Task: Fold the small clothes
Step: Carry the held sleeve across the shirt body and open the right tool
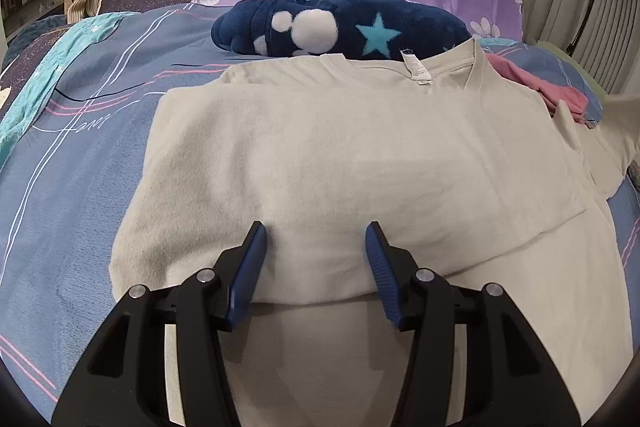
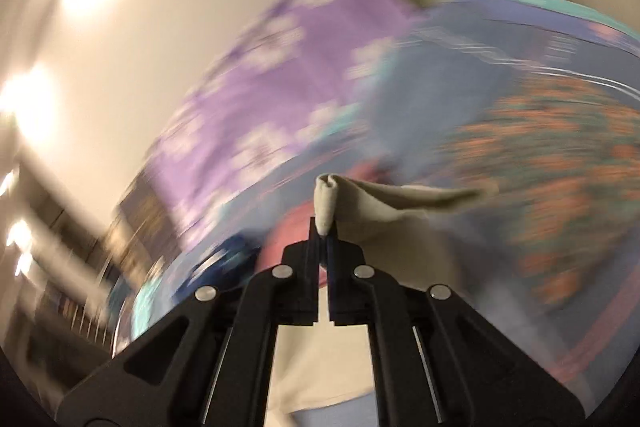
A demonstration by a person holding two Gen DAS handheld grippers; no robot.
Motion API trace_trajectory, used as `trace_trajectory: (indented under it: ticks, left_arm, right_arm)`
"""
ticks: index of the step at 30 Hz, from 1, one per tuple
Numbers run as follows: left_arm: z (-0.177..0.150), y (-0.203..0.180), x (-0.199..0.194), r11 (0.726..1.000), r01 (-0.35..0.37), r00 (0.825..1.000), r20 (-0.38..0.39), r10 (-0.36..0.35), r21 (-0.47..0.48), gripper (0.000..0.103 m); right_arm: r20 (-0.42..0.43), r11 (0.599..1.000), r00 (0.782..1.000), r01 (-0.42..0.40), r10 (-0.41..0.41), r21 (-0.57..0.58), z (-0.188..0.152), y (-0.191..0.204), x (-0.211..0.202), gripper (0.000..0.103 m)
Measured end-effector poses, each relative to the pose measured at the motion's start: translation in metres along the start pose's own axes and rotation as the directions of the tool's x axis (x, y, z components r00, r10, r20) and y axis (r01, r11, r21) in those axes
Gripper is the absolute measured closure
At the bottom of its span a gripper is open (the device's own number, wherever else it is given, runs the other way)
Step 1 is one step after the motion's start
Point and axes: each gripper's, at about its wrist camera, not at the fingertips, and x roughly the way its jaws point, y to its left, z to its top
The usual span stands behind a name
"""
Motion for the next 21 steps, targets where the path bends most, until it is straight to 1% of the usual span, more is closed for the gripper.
trace_trajectory:
  ticks: [1, 2, 3, 4, 6, 7, 8, 9, 11, 12, 13, 14, 15, 16, 17, 18, 19, 20, 21]
  left_arm:
    - [0.000, 0.000, 0.000, 1.000, 0.002, 1.000, 0.001, -0.002, -0.002, 0.050]
    - [0.000, 0.000, 0.000, 1.000, 0.004, 1.000, 0.001, -0.004, -0.003, 0.050]
    - [0.000, 0.001, 0.000, 1.000, 0.008, 1.000, 0.002, -0.008, -0.006, 0.050]
    - [0.000, 0.001, 0.000, 1.000, 0.011, 1.000, 0.002, -0.011, -0.009, 0.050]
    - [0.000, 0.003, 0.000, 1.000, 0.023, 1.000, 0.004, -0.023, -0.013, 0.048]
    - [0.000, 0.003, 0.000, 0.999, 0.028, 1.000, 0.004, -0.028, -0.015, 0.047]
    - [0.000, 0.003, -0.001, 0.999, 0.034, 0.999, 0.004, -0.034, -0.018, 0.046]
    - [0.000, 0.004, -0.001, 0.999, 0.040, 0.999, 0.005, -0.040, -0.022, 0.046]
    - [0.001, 0.004, -0.004, 0.999, 0.044, 0.999, 0.008, -0.044, -0.028, 0.046]
    - [0.002, 0.004, -0.007, 0.997, 0.059, 0.998, 0.011, -0.059, -0.041, 0.046]
    - [0.003, 0.003, -0.010, 0.994, 0.094, 0.996, 0.011, -0.093, -0.058, 0.046]
    - [0.004, 0.001, -0.013, 0.986, 0.151, 0.988, 0.014, -0.151, -0.075, 0.046]
    - [0.006, -0.004, -0.017, 0.968, 0.233, 0.972, 0.022, -0.232, -0.090, 0.046]
    - [0.009, -0.010, -0.021, 0.951, 0.294, 0.956, 0.028, -0.293, -0.097, 0.046]
    - [0.011, -0.017, -0.023, 0.938, 0.334, 0.943, 0.031, -0.332, -0.096, 0.046]
    - [0.014, -0.027, -0.025, 0.920, 0.381, 0.925, 0.028, -0.380, -0.091, 0.046]
    - [0.017, -0.036, -0.024, 0.908, 0.410, 0.912, 0.017, -0.410, -0.088, 0.046]
    - [0.020, -0.047, -0.020, 0.894, 0.439, 0.897, -0.004, -0.441, -0.090, 0.044]
    - [0.023, -0.054, -0.016, 0.885, 0.456, 0.888, -0.021, -0.459, -0.097, 0.038]
  right_arm:
    - [-0.038, 0.996, 0.997, -0.062, 0.060, -0.071, -0.018, 0.035, 0.012, 0.100]
    - [-0.071, 0.988, 0.992, -0.107, 0.100, -0.111, -0.033, 0.058, 0.023, 0.100]
    - [-0.118, 0.976, 0.982, -0.161, 0.144, -0.144, -0.050, 0.080, 0.036, 0.100]
    - [-0.185, 0.959, 0.963, -0.226, 0.194, -0.172, -0.075, 0.105, 0.052, 0.100]
    - [-0.285, 0.934, 0.932, -0.290, 0.226, -0.208, -0.114, 0.133, 0.078, 0.100]
    - [-0.354, 0.922, 0.911, -0.305, 0.211, -0.237, -0.144, 0.147, 0.097, 0.100]
    - [-0.392, 0.921, 0.900, -0.302, 0.190, -0.247, -0.160, 0.152, 0.109, 0.100]
    - [-0.445, 0.921, 0.881, -0.295, 0.159, -0.255, -0.181, 0.155, 0.125, 0.100]
    - [-0.503, 0.922, 0.857, -0.276, 0.108, -0.273, -0.206, 0.151, 0.142, 0.100]
    - [-0.520, 0.921, 0.850, -0.266, 0.085, -0.284, -0.216, 0.148, 0.147, 0.100]
    - [-0.536, 0.919, 0.842, -0.258, 0.062, -0.298, -0.226, 0.145, 0.150, 0.100]
    - [-0.544, 0.919, 0.838, -0.254, 0.053, -0.302, -0.233, 0.143, 0.150, 0.100]
    - [-0.548, 0.919, 0.835, -0.253, 0.049, -0.302, -0.238, 0.141, 0.150, 0.100]
    - [-0.554, 0.920, 0.832, -0.250, 0.044, -0.303, -0.240, 0.137, 0.149, 0.100]
    - [-0.557, 0.920, 0.830, -0.248, 0.040, -0.303, -0.242, 0.135, 0.148, 0.100]
    - [-0.560, 0.921, 0.828, -0.246, 0.038, -0.302, -0.242, 0.132, 0.147, 0.100]
    - [-0.561, 0.921, 0.827, -0.246, 0.037, -0.302, -0.245, 0.130, 0.148, 0.100]
    - [-0.558, 0.920, 0.829, -0.246, 0.037, -0.304, -0.249, 0.131, 0.146, 0.100]
    - [-0.554, 0.919, 0.832, -0.246, 0.037, -0.308, -0.249, 0.129, 0.147, 0.100]
